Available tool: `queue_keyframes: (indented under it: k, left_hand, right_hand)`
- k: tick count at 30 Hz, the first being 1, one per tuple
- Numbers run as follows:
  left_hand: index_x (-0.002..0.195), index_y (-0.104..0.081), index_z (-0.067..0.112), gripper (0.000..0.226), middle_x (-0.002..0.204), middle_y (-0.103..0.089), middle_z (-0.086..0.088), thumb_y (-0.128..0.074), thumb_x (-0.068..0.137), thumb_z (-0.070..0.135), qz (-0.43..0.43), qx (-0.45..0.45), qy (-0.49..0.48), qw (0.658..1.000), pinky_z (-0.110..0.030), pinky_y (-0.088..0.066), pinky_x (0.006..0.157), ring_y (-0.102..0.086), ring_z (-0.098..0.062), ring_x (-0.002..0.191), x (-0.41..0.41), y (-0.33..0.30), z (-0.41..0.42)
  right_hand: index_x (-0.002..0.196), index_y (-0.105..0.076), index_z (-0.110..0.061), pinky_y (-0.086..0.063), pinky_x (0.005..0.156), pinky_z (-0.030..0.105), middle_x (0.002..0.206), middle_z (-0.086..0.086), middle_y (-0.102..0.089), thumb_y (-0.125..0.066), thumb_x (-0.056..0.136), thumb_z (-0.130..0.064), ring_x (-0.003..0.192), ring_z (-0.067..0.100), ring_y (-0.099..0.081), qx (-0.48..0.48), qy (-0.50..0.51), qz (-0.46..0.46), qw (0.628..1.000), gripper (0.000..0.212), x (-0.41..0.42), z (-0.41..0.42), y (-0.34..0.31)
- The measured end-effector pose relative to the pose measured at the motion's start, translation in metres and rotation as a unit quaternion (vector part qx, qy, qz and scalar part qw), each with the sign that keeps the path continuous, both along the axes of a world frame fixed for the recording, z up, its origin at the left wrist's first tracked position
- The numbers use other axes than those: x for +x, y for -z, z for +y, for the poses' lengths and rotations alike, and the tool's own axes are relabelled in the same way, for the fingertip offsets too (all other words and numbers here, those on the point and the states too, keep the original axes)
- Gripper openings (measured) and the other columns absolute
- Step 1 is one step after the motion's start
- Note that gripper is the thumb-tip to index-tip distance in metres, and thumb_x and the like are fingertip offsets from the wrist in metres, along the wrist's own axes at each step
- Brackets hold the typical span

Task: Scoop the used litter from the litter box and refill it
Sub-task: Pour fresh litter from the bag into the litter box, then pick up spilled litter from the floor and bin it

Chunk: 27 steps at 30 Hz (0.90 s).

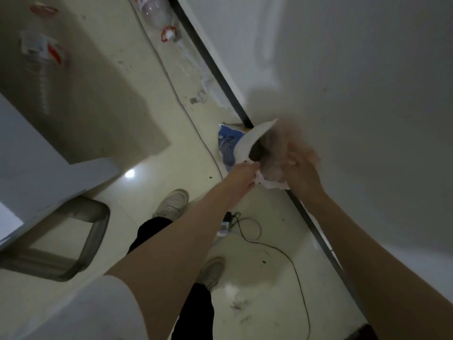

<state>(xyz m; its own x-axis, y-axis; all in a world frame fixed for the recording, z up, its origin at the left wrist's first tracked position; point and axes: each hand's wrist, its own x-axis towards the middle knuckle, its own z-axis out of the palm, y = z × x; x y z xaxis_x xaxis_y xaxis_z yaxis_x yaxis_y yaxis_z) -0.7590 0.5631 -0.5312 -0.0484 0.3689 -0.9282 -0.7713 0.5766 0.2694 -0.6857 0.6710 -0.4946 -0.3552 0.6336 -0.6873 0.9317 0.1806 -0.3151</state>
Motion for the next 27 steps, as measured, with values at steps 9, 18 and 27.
queue_keyframes:
  k: [9,18,27]
  left_hand:
    - [0.145,-0.022,0.011,0.057,0.152,-0.024,-0.008,-0.045,0.096,0.029,0.319,0.036,0.356,0.877,-0.025,-0.02,0.107,-0.025,-0.02,0.138,0.005,-0.044,-0.055]
    - [0.142,-0.034,0.019,0.067,0.149,-0.033,-0.011,-0.026,0.085,0.054,0.58,0.115,0.571,0.569,-0.058,-0.022,0.106,-0.029,-0.034,0.137,-0.054,-0.152,-0.079]
    - [0.143,-0.031,0.023,0.073,0.15,-0.031,-0.006,-0.021,0.082,0.061,0.599,0.216,0.623,0.454,-0.056,-0.012,0.11,-0.021,-0.029,0.141,0.0,-0.293,-0.074]
  right_hand:
    - [0.142,-0.034,-0.008,-0.022,0.115,0.036,0.151,0.012,-0.029,-0.042,0.097,-0.024,0.139,0.027,-0.027,0.061,-0.089,-0.097,0.989,0.048,0.059,-0.036,-0.053]
    - [0.126,-0.056,-0.01,-0.033,0.101,0.052,0.139,0.017,-0.048,-0.036,0.085,-0.053,0.126,0.036,-0.048,0.169,-0.128,-0.069,0.975,0.063,0.091,-0.08,-0.158]
    - [0.149,-0.013,-0.024,0.002,0.117,0.04,0.159,0.0,0.001,-0.044,0.094,-0.048,0.147,0.019,0.002,0.218,0.185,0.005,0.958,0.068,0.186,-0.148,-0.289]
